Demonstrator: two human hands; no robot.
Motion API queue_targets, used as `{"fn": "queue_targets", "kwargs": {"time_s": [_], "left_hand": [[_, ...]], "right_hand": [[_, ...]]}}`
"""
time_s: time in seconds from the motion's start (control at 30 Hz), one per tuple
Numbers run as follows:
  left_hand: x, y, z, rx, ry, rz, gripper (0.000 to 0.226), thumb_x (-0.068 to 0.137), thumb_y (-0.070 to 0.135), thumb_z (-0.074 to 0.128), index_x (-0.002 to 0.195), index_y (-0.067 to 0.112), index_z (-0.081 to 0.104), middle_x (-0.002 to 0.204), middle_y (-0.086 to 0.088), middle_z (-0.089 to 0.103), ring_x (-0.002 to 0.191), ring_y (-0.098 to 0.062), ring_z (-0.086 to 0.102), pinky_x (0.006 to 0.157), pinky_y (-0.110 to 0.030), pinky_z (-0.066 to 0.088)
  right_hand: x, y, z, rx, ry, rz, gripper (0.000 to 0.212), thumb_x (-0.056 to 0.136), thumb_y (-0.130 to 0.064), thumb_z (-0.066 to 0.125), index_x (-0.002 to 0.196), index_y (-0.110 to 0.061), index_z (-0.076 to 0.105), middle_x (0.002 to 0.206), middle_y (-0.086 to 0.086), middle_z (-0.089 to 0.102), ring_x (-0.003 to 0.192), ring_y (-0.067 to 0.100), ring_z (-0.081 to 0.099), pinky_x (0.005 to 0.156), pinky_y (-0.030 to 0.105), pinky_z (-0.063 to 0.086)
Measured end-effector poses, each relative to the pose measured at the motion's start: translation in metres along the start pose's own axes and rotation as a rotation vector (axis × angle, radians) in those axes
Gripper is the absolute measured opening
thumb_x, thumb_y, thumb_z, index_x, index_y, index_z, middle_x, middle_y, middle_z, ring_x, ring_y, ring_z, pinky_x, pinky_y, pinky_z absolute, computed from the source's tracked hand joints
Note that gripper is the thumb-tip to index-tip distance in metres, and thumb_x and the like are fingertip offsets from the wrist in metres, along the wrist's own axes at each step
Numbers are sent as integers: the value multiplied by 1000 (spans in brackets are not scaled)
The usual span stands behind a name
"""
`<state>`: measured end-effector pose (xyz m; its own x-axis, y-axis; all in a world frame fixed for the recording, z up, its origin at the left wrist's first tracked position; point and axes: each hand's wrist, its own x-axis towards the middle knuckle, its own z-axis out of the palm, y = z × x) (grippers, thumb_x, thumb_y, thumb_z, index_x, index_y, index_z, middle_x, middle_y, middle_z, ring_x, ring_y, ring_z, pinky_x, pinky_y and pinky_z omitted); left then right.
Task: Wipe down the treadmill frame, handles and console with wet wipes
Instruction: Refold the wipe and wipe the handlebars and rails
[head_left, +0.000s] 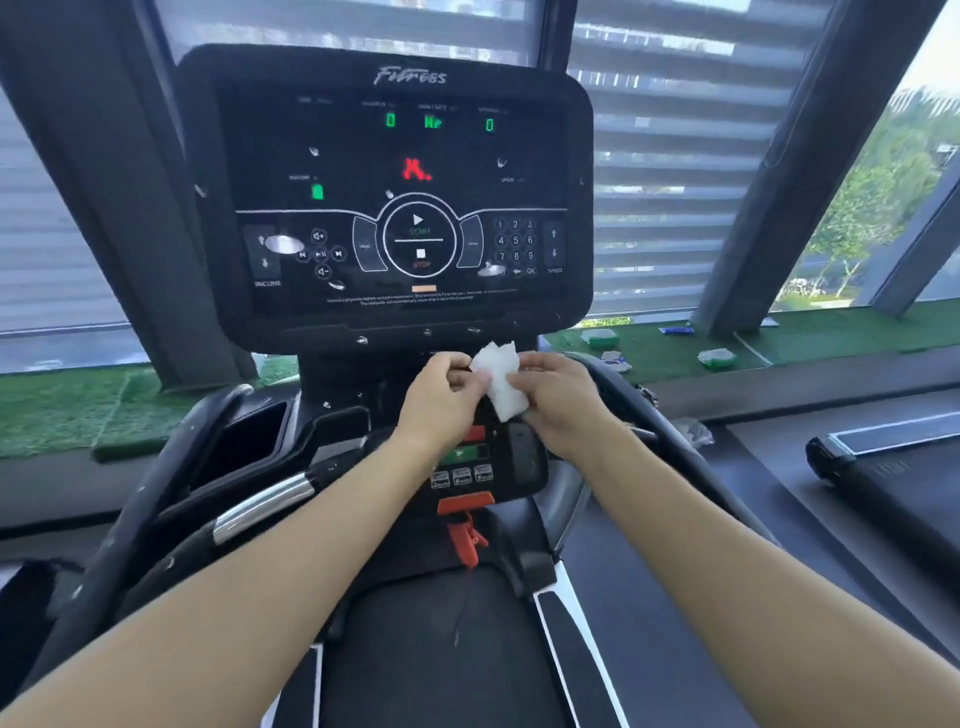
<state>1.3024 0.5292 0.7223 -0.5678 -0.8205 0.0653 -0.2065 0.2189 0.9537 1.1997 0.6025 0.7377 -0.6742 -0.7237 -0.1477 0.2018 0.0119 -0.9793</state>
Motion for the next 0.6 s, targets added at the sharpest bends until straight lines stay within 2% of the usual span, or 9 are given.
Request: {"fn": "queue_targets", "kwargs": {"time_s": [0.1, 0.2, 0.3, 0.4, 0.53, 0.6], "left_hand": [[-2, -9, -29, -373, 3, -196, 28, 92, 26, 59, 111, 7, 52, 109, -11, 62, 97, -18, 60, 87, -34, 52], [-5, -23, -60, -453, 113, -198, 5, 94, 13, 57, 94, 10, 53, 100, -12, 59, 90, -22, 58, 87, -39, 51], [-10, -38, -90, -339, 314, -156, 14, 94, 13, 54, 82, 17, 48, 88, -6, 52, 81, -20, 50, 72, -36, 44], [-20, -56, -119, -49, 489, -56, 19, 94, 15, 49, 78, 15, 39, 73, 3, 39, 67, -15, 37, 59, -27, 31], [-22, -84, -140, 313, 521, 141, 21, 92, 9, 47, 76, 12, 34, 74, 0, 34, 68, -21, 32, 58, -30, 18], [-20, -97, -137, 439, 452, 184, 21, 94, 10, 47, 79, 13, 33, 80, -2, 37, 69, -26, 36, 61, -34, 25]], "right_hand": [[-5, 2, 40, 158, -90, 70, 22, 90, 13, 45, 86, -4, 57, 88, 15, 61, 75, 22, 60, 65, 32, 54], [-9, 12, 75, 70, -155, 97, 19, 89, 11, 47, 99, -1, 58, 92, 17, 62, 75, 23, 61, 66, 34, 55], [-12, 23, 100, -139, -195, 60, 15, 90, 5, 51, 95, -7, 58, 89, 12, 65, 74, 18, 63, 72, 33, 56], [-11, 31, 112, -301, -193, -29, 16, 92, 1, 51, 87, -12, 58, 87, 7, 63, 76, 13, 61, 73, 26, 55], [-8, 41, 116, -561, -204, -162, 19, 91, -2, 53, 85, -18, 61, 83, 1, 66, 84, 17, 65, 78, 32, 56], [-7, 42, 114, -679, -207, -245, 18, 91, -4, 52, 87, -19, 62, 85, -2, 66, 86, 15, 65, 70, 20, 53]]}}
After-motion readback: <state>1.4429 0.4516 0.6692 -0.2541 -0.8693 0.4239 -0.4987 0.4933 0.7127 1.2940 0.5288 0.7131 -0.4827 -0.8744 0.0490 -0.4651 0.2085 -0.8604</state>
